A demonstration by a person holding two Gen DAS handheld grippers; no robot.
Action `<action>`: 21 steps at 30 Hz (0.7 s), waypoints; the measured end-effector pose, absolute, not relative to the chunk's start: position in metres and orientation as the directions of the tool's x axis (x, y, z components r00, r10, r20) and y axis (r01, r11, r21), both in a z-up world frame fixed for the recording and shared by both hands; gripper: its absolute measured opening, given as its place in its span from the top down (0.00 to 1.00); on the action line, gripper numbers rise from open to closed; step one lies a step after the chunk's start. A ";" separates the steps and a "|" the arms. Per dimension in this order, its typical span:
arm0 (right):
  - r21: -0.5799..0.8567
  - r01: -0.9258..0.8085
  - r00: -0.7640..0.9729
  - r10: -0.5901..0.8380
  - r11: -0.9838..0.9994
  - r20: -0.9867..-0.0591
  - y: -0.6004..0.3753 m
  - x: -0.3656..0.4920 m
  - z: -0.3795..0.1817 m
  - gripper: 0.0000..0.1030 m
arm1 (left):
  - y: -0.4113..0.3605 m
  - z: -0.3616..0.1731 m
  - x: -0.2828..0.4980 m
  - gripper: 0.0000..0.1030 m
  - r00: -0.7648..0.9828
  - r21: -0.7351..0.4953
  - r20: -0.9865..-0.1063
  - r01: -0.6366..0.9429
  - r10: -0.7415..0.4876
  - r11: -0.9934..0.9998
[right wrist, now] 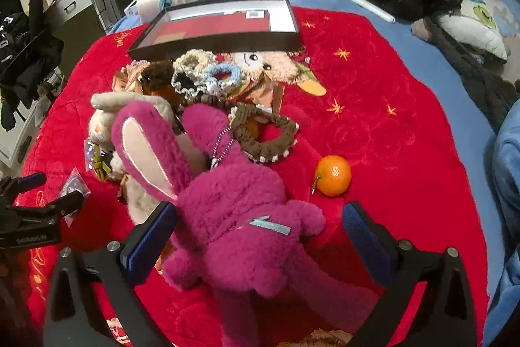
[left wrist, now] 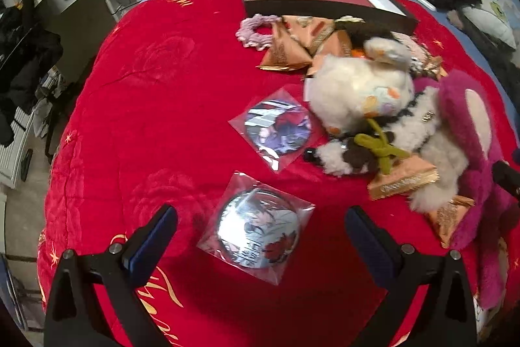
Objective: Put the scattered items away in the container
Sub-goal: 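Close right tool on pink bunny plush while left tool grasps bagged badge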
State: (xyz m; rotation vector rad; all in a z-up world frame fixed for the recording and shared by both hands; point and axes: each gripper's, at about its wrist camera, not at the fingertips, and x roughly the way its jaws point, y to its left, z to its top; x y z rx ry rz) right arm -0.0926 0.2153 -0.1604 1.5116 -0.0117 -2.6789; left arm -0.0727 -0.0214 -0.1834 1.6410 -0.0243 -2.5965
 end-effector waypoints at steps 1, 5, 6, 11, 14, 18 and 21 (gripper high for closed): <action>0.046 0.056 -0.508 -0.069 -0.997 -0.859 0.216 -0.094 -0.164 0.00 | -0.023 -0.185 -0.073 0.00 -0.424 0.048 -0.903 0.059 -0.068 -0.997; 0.063 0.074 -0.488 -0.091 -0.995 -0.868 0.213 -0.095 -0.171 0.01 | -0.031 -0.197 -0.074 0.00 -0.388 0.033 -0.920 0.079 -0.061 -0.996; 0.066 0.078 -0.486 -0.096 -0.995 -0.869 0.213 -0.096 -0.172 0.01 | -0.033 -0.200 -0.074 0.00 -0.378 0.034 -0.924 0.080 -0.062 -0.996; 0.103 0.096 -0.446 -0.135 -0.990 -0.885 0.212 -0.100 -0.183 0.01 | -0.035 -0.212 -0.075 0.00 -0.361 0.045 -0.930 0.078 -0.070 -0.996; 0.119 0.092 -0.427 -0.147 -0.989 -0.892 0.215 -0.101 -0.191 0.01 | -0.035 -0.212 -0.076 0.00 -0.371 0.041 -0.926 0.077 -0.067 -0.996; 0.129 0.084 -0.397 -0.152 -0.988 -0.905 0.218 -0.104 -0.206 0.01 | -0.039 -0.216 -0.076 0.00 -0.377 0.010 -0.925 0.101 -0.047 -0.995; 0.106 0.093 -0.383 -0.134 -0.990 -0.914 0.214 -0.105 -0.212 0.05 | -0.039 -0.216 -0.076 0.00 -0.390 0.014 -0.919 0.100 -0.052 -0.995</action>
